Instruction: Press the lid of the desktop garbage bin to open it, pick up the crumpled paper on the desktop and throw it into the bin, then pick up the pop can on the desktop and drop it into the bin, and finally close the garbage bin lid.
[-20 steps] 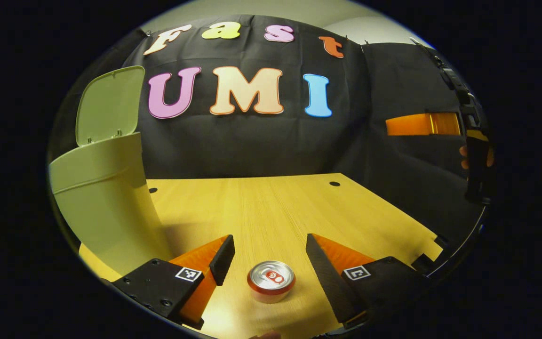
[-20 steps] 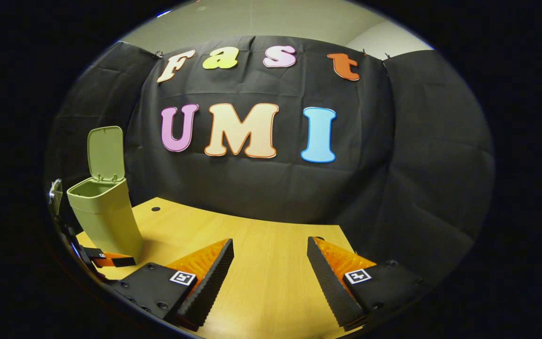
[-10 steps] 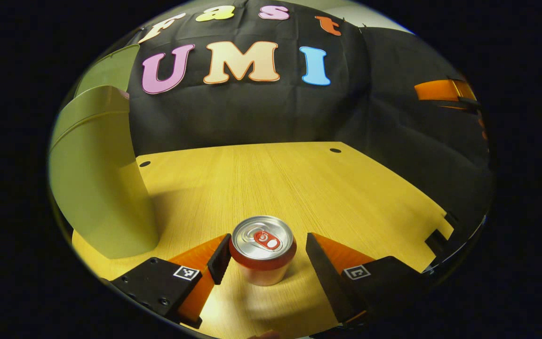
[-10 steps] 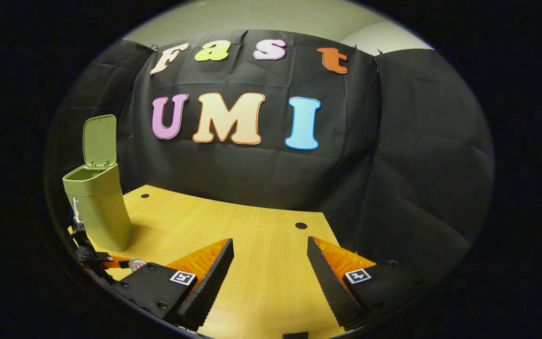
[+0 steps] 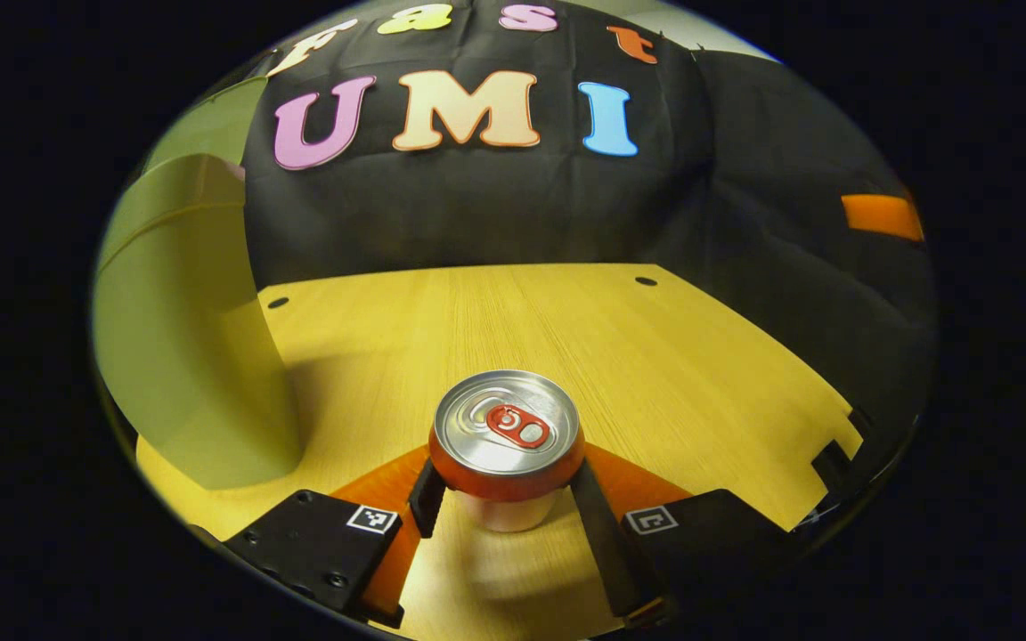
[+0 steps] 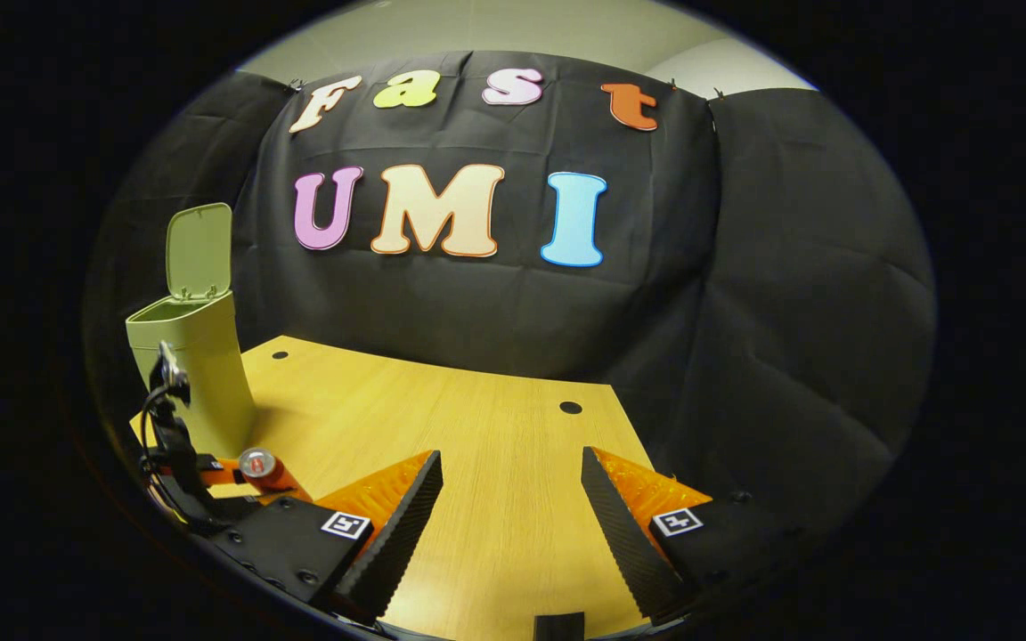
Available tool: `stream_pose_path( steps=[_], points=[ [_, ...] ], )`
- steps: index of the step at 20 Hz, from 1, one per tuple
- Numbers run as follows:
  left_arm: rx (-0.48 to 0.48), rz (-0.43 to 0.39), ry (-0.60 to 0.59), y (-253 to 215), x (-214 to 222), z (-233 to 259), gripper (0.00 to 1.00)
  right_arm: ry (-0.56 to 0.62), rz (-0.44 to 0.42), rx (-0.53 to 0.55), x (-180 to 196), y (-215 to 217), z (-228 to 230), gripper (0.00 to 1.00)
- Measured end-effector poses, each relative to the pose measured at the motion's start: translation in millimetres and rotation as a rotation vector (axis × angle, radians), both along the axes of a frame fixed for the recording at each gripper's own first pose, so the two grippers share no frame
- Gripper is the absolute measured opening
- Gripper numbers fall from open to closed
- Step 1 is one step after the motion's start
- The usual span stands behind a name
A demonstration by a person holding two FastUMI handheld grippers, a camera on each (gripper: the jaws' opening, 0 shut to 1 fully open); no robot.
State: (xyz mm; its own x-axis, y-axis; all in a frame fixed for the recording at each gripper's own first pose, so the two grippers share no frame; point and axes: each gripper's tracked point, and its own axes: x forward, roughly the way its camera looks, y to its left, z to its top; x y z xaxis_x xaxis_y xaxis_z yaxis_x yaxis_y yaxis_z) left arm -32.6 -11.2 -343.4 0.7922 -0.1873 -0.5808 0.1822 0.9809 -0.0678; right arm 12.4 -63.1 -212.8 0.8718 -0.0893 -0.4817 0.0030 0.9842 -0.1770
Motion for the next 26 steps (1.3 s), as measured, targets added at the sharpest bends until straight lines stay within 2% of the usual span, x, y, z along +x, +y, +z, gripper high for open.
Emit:
stream_pose_path(
  steps=[6,10,15,20,26],
  points=[
    [0.008,0.012,-0.139,15,39,77,0.77,-0.009,-0.008,0.078,-4,12,-12,0.99],
    [-0.005,0.053,-0.253,33,69,144,0.77,0.017,-0.003,0.117,-14,20,-29,0.99],
    [0.027,0.134,-0.351,75,102,207,0.77,0.067,0.013,0.131,-21,26,-48,0.99],
    [0.083,0.221,-0.411,123,119,236,0.77,0.067,0.031,0.132,-19,30,-47,0.99],
    [0.172,0.356,-0.444,195,113,251,0.77,0.086,0.054,0.122,-15,38,-52,0.99]
  ],
)
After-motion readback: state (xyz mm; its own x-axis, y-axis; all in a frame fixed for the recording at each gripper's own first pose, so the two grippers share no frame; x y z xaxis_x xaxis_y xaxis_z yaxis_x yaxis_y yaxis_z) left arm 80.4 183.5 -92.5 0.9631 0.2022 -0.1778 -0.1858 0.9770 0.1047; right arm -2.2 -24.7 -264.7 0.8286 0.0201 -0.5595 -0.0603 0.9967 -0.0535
